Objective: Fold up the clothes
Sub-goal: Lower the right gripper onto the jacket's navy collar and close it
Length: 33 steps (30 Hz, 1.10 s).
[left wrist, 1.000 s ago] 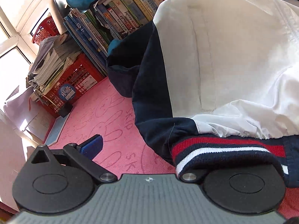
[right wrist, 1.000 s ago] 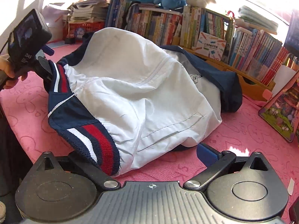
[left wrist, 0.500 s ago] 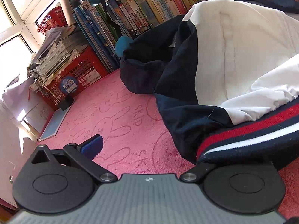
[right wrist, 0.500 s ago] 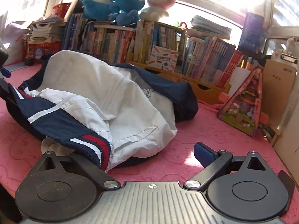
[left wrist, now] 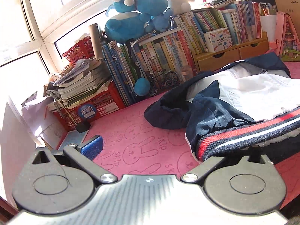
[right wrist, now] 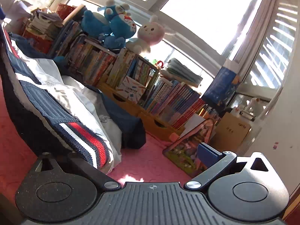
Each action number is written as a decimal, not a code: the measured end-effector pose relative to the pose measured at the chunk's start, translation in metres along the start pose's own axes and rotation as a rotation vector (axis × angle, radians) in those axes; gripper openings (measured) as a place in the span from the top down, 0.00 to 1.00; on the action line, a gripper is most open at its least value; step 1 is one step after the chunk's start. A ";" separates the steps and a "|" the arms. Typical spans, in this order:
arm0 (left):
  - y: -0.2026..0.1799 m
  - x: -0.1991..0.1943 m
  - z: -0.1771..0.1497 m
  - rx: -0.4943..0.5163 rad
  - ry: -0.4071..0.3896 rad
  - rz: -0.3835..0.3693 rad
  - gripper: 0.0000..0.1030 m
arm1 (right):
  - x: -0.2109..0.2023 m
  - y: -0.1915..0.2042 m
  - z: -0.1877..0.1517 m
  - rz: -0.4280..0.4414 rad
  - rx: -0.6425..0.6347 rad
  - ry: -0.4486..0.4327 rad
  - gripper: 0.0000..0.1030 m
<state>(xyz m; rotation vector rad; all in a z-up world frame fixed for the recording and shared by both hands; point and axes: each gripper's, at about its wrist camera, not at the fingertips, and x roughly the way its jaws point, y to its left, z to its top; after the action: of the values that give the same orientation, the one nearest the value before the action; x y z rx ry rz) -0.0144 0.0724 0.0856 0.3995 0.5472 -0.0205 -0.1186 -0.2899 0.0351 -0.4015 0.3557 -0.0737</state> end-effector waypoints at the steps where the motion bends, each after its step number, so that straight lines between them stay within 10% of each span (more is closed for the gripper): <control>1: 0.003 -0.001 -0.010 -0.011 0.052 -0.043 0.00 | -0.001 -0.011 -0.001 0.096 0.104 0.058 0.00; 5: -0.019 0.005 -0.058 0.018 0.269 -0.167 0.00 | -0.002 -0.007 -0.027 0.220 0.067 0.201 0.00; 10: -0.047 0.009 -0.092 0.090 0.417 -0.271 0.03 | -0.019 0.043 -0.048 0.324 -0.291 0.236 0.03; 14: -0.022 -0.011 -0.080 -0.025 0.398 -0.501 0.00 | -0.051 0.039 -0.033 0.414 -0.387 0.060 0.01; 21: -0.005 -0.014 -0.027 -0.200 0.211 -0.772 0.00 | -0.020 0.010 -0.013 0.579 -0.302 0.198 0.00; 26: -0.046 0.029 0.004 -0.125 0.088 -0.571 0.00 | -0.013 0.032 -0.041 0.483 -0.459 0.239 0.00; 33: -0.089 0.102 -0.029 -0.038 0.233 -0.302 0.00 | -0.027 0.007 -0.033 0.517 -0.296 0.136 0.00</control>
<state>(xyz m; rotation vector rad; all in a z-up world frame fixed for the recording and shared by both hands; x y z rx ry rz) 0.0474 0.0099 -0.0214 0.2806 0.8333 -0.2565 -0.1552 -0.2920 0.0131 -0.5866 0.5983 0.4630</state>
